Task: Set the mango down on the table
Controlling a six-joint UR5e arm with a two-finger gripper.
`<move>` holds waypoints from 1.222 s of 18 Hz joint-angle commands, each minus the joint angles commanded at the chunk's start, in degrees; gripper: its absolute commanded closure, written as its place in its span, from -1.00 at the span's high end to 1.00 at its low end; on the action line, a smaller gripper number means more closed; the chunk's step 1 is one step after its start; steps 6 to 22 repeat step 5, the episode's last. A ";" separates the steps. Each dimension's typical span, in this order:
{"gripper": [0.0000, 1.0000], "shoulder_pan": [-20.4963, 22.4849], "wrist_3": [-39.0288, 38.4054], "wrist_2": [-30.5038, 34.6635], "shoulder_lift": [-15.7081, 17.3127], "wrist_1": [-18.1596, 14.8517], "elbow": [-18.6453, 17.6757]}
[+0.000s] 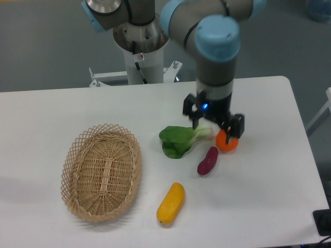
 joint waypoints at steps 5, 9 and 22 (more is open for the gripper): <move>1.00 0.71 0.80 0.00 0.09 -0.09 0.00; 1.00 0.71 0.80 0.00 0.09 -0.09 0.00; 1.00 0.71 0.80 0.00 0.09 -0.09 0.00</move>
